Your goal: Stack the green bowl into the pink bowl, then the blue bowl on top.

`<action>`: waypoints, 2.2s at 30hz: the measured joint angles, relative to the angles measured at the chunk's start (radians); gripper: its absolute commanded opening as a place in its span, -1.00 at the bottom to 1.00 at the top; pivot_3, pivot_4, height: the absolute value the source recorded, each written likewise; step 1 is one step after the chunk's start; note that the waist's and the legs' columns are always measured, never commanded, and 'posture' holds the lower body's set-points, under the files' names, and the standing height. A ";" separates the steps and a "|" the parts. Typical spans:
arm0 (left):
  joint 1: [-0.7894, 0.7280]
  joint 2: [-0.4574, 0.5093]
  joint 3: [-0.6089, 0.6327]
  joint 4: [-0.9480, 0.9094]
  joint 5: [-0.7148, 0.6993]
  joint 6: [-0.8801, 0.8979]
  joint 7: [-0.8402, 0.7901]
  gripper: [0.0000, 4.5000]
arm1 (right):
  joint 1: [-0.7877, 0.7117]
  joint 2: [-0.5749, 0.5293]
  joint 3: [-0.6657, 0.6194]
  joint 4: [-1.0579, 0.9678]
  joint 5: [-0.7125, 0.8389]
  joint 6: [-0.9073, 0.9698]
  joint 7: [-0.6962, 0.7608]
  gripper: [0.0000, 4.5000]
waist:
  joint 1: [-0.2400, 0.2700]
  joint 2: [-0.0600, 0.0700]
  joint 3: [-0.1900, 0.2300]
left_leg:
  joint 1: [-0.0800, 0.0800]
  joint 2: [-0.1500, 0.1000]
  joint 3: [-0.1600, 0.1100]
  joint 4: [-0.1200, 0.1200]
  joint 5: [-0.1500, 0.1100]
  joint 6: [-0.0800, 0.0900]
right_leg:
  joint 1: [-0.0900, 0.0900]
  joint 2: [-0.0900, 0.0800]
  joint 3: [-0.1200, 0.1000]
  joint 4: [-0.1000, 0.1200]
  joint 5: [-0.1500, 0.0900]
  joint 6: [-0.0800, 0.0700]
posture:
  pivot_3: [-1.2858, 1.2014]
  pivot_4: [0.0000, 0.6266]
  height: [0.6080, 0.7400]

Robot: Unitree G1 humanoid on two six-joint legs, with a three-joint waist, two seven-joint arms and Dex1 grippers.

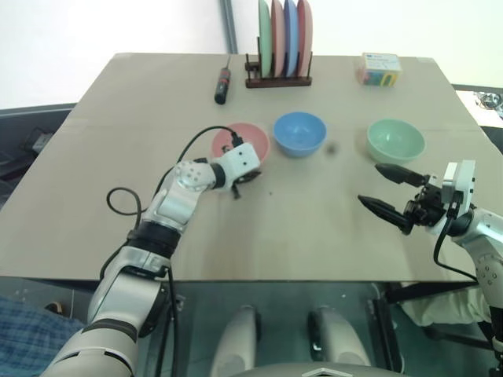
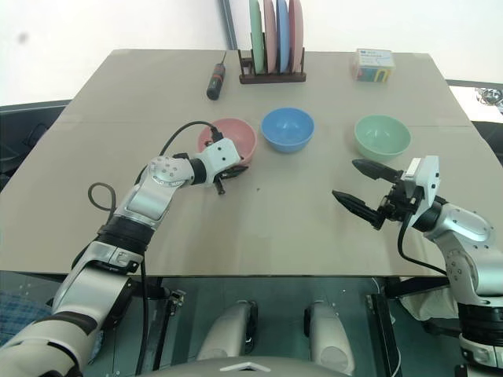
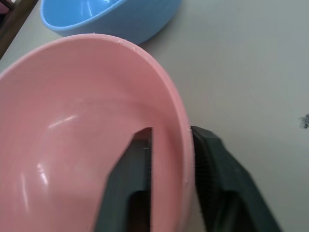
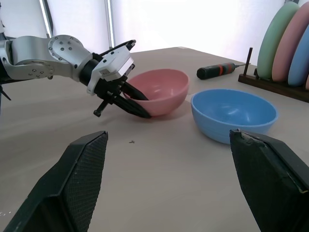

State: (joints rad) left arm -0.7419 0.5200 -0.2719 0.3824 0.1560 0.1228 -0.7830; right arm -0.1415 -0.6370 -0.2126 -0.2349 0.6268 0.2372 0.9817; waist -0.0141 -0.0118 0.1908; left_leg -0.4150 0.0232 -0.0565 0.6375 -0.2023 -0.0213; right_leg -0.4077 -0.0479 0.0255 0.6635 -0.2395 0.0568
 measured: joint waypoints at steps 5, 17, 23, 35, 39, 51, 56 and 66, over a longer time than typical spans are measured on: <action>0.004 0.003 0.000 -0.003 0.000 -0.002 -0.008 -0.95 | 0.000 -0.008 0.000 -0.001 0.000 0.001 -0.002 0.87 | 0.000 0.000 0.000 | 0.000 0.000 0.000 0.000 0.000 0.000 | 0.000 0.000 0.000 0.000 0.000 0.000 | 0.03 -0.52 1.00; 0.136 0.002 -0.015 -0.369 -0.148 0.035 -0.198 -0.95 | -0.003 -0.014 0.000 0.000 0.002 0.002 0.012 0.87 | 0.002 0.000 0.000 | -0.001 0.000 0.000 0.000 0.000 0.000 | 0.000 0.000 0.000 0.000 0.000 0.000 | 0.03 -0.52 1.00; 0.155 -0.002 -0.061 -0.522 -0.210 0.115 -0.277 -0.95 | -0.003 -0.015 -0.001 0.000 0.002 0.002 0.012 0.87 | -0.004 0.000 0.000 | 0.001 0.000 0.000 0.000 0.000 0.000 | 0.000 0.000 0.001 0.001 0.000 0.000 | 0.03 -0.52 1.00; 0.159 0.013 -0.078 -0.478 -0.208 0.066 -0.300 0.98 | 0.007 -0.016 -0.003 0.000 0.002 0.002 0.011 0.87 | 0.000 0.000 0.000 | 0.000 0.000 0.000 0.000 0.000 0.000 | 0.000 0.000 0.000 0.000 0.000 0.000 | 0.03 -0.52 1.00; 0.159 -0.034 0.047 -0.481 -0.308 0.122 -0.235 0.98 | 0.002 -0.016 -0.003 0.002 -0.009 0.000 -0.001 0.87 | -0.002 0.000 0.000 | 0.000 0.000 0.000 0.000 0.000 0.000 | 0.000 0.000 0.000 0.000 0.000 0.000 | 0.03 -0.52 1.00; 0.410 -0.062 0.554 -0.665 -0.773 0.395 -0.024 0.98 | -0.306 -0.048 0.059 0.278 -0.233 0.024 -0.151 0.87 | -0.018 0.000 0.000 | 0.000 0.000 0.000 0.000 0.000 0.000 | 0.000 0.000 0.000 0.000 0.000 0.000 | 0.03 -0.52 1.00; 0.606 -0.053 0.621 -0.784 -0.830 0.392 -0.006 0.98 | -0.520 -0.038 0.199 0.582 -0.416 -0.006 -0.188 0.87 | -0.028 0.000 0.000 | 0.001 0.001 0.004 0.000 0.000 0.000 | 0.000 0.000 0.003 0.000 0.000 -0.001 | 0.03 -0.52 1.00; 0.722 -0.019 0.657 -0.881 -0.886 0.372 0.007 0.98 | -0.941 0.073 0.359 1.327 -0.699 -0.140 -0.307 0.87 | -0.024 0.000 0.000 | 0.000 0.000 0.003 -0.001 0.000 0.000 | -0.001 -0.001 0.002 -0.001 0.000 -0.001 | 0.03 -0.52 1.00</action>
State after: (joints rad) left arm -0.0198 0.5008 0.3856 -0.4983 -0.7295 0.4952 -0.7762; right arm -1.0822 -0.5644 0.1459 1.0924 -0.0719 0.0969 0.6749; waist -0.0377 -0.0119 0.1909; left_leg -0.4152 0.0232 -0.0536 0.6360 -0.2023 -0.0214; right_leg -0.4088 -0.0486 0.0279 0.6623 -0.2391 0.0556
